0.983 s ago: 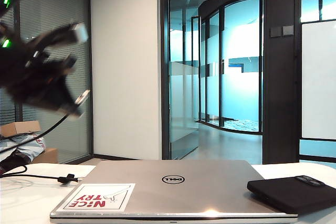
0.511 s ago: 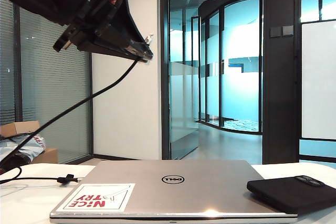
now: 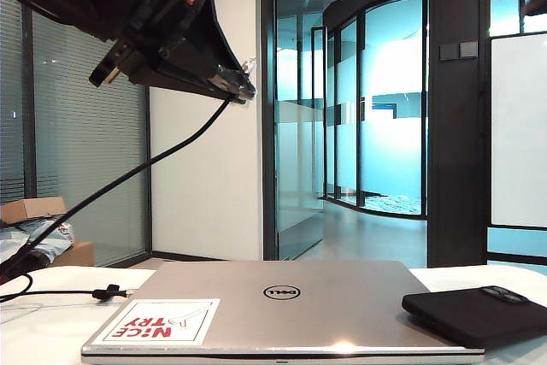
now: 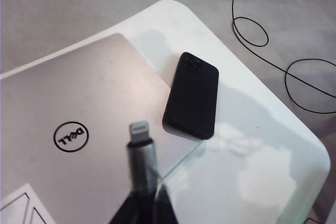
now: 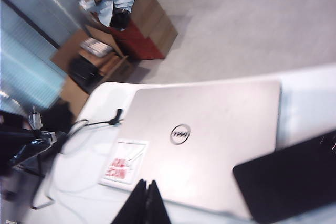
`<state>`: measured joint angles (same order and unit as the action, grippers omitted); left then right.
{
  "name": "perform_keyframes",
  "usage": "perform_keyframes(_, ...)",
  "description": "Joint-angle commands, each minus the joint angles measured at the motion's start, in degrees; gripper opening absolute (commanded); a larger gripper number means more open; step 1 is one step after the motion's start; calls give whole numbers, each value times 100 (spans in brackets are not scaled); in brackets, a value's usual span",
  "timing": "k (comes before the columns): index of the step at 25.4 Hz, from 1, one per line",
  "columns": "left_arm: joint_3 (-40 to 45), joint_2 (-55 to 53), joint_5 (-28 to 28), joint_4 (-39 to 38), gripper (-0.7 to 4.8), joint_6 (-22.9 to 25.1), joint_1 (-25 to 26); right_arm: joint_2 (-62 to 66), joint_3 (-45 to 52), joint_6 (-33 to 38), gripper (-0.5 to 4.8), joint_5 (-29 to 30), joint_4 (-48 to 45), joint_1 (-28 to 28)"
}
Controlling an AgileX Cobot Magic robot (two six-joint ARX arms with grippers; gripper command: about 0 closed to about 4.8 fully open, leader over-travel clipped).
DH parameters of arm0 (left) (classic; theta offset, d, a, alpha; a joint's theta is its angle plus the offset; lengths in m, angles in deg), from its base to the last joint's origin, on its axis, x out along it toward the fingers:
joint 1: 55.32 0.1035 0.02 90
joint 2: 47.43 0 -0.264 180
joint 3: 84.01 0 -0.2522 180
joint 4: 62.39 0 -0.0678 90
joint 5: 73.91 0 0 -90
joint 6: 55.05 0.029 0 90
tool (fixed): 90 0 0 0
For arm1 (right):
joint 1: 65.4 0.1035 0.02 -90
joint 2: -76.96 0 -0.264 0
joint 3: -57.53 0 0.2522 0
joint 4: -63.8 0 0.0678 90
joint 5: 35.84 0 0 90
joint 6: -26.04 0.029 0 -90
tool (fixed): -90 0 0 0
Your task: Pick up the charging cable and the phone, plug the charging cable into the charging port on the phone, and finally place them back on the table.
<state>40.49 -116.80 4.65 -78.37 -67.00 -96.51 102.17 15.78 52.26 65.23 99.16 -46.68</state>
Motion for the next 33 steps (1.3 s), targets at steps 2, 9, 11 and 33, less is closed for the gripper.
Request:
perform_keyframes(2,-48,22,-17,50,-7,549,0,-44,417,1154,-3,422,-282,-560)
perform_keyframes(9,-48,20,-20,55,-7,597,-4,190,708,2059,157,332,-59,-1043)
perform_keyframes(11,-48,20,-20,57,-7,597,-4,369,782,2647,296,496,-33,-1060)
perform_keyframes(33,-48,20,-20,57,-7,597,-4,4037,857,2975,405,855,-2282,-1397)
